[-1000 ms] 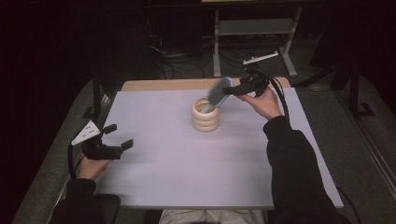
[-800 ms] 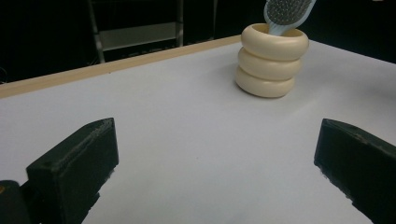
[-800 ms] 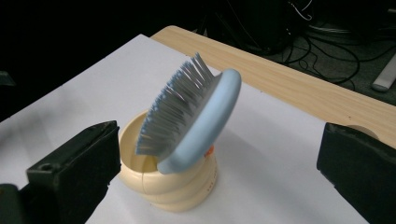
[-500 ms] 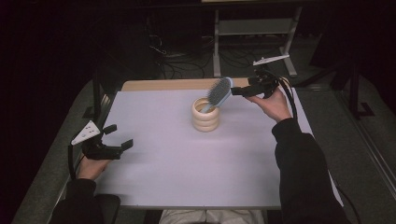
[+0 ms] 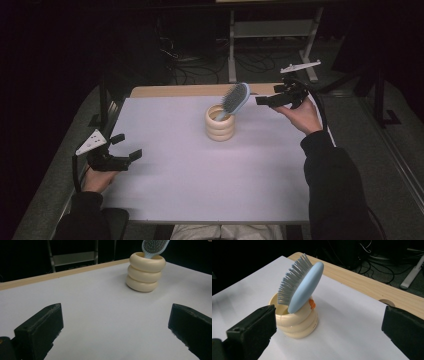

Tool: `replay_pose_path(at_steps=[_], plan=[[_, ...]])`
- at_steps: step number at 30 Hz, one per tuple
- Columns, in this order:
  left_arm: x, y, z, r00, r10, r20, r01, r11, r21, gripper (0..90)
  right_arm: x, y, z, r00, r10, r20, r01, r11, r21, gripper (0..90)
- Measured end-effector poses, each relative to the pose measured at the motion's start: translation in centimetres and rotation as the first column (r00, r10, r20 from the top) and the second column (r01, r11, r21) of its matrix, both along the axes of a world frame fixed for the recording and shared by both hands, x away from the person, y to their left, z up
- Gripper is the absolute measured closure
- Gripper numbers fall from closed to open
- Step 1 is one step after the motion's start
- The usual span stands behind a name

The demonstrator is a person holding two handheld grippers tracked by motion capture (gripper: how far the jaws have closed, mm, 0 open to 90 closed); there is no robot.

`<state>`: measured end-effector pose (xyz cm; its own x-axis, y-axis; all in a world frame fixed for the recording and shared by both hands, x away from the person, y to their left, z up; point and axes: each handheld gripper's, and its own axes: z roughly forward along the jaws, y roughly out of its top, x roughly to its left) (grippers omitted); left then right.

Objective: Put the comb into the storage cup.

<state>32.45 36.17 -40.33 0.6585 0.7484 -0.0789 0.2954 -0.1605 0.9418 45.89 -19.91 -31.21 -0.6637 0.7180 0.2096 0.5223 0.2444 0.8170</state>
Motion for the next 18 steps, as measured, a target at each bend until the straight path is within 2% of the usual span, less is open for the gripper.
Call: replay_pose_path(at_steps=[18], plan=[[0.0,0.2,0.0,1.0000,0.008,0.003,-0.008,0.9999,-0.007,0.0,-2.1,-1.7,-1.5,0.9998,0.008,0.016,-0.008,0.9999,-0.013,0.0]])
